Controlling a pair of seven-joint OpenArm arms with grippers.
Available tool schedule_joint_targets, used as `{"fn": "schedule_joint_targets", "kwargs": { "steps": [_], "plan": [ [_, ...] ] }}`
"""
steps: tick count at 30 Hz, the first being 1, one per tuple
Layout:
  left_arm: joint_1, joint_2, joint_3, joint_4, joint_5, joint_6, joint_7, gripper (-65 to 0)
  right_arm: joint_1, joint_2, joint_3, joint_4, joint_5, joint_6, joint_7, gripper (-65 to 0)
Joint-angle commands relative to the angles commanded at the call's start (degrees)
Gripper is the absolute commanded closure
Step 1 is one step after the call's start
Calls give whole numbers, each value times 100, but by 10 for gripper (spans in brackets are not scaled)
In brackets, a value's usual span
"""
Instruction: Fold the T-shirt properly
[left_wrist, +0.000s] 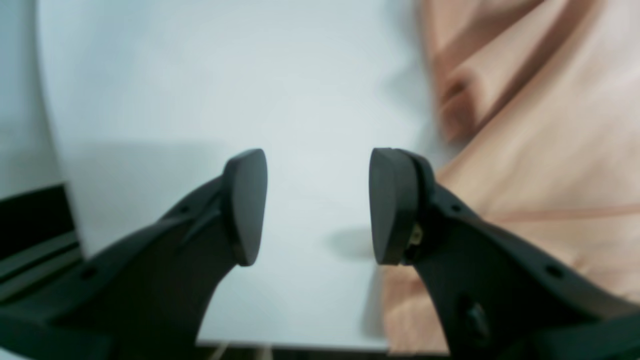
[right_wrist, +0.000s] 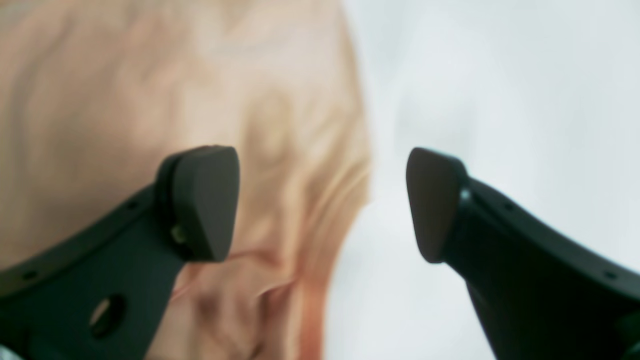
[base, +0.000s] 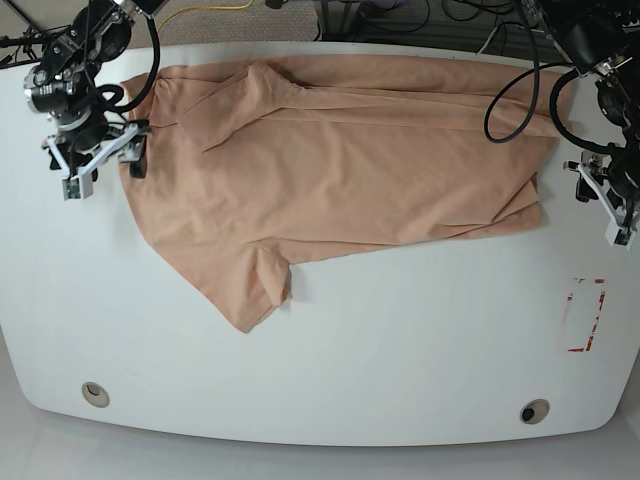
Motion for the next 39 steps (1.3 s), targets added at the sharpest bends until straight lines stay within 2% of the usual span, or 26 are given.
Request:
{"fn": "schedule_joint_targets", "kwargs": {
  "steps": [5, 11, 17, 24, 29, 39],
  "plan": [
    [-70, 273, 0, 53, -18, 0, 9, -300, 677, 220, -334, -615, -387, 0, 26, -490],
    [-79, 290, -35, 26, 0, 0, 9, -300, 1345, 378, -563, -1556, -765, 0, 352, -490],
    [-70, 290, -44, 9, 9, 0, 9, -299, 1873, 571, -712, -2752, -967, 0, 932, -490],
    [-70, 281, -44, 9, 9, 0, 9, -233, 2233, 835, -835, -3798, -1002, 0, 1398, -488],
    [-70, 273, -44, 18, 9, 0, 9, -233, 2295, 914, -1090, -4237, -985, 0, 1697, -488],
    [-70, 273, -44, 18, 9, 0, 9, -233, 2277, 791, -1134, -4510, -985, 0, 1873, -488]
  ]
}}
